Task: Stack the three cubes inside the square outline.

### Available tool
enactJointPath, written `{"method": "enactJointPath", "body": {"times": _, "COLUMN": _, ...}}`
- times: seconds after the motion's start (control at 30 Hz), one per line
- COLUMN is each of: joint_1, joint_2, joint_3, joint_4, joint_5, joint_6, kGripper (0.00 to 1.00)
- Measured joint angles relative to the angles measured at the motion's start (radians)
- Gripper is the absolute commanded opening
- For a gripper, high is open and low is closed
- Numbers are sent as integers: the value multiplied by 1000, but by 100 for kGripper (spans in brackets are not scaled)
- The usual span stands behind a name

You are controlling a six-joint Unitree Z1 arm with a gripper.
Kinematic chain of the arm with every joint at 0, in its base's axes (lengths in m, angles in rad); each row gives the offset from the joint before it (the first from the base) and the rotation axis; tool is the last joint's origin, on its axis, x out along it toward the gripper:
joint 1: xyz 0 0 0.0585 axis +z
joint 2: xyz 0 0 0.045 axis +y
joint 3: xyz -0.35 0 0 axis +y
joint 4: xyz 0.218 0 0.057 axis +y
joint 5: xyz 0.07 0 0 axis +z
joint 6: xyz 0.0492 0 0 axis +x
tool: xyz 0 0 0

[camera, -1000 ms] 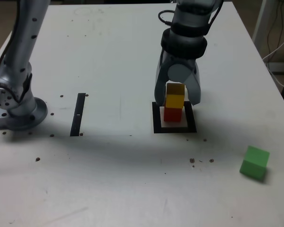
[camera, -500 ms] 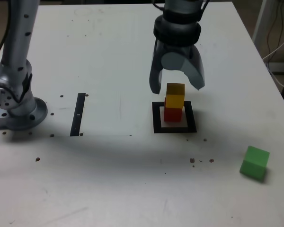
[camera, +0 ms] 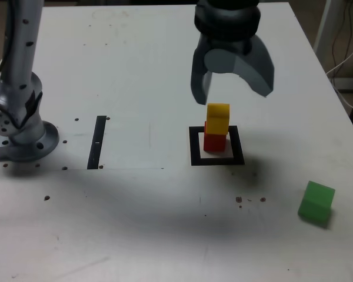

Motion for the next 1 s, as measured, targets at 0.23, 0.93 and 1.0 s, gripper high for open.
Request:
{"method": "enactJointPath", "body": {"times": 0.23, "joint_1": -62, "joint_2": 80, "joint_3": -137, "joint_4": 64, "joint_5": -1, "joint_6": -1, "kGripper": 100}}
{"method": "enactJointPath", "body": {"times": 0.93, "joint_1": -174, "joint_2": 320, "joint_3": -413, "joint_4": 83, "joint_5": -24, "joint_6": 2, "kGripper": 100}}
{"method": "enactJointPath", "body": {"times": 1.0, "joint_1": -181, "joint_2": 341, "joint_3": -436, "joint_4": 82, "joint_5": -28, "joint_6": 2, "kGripper": 100}}
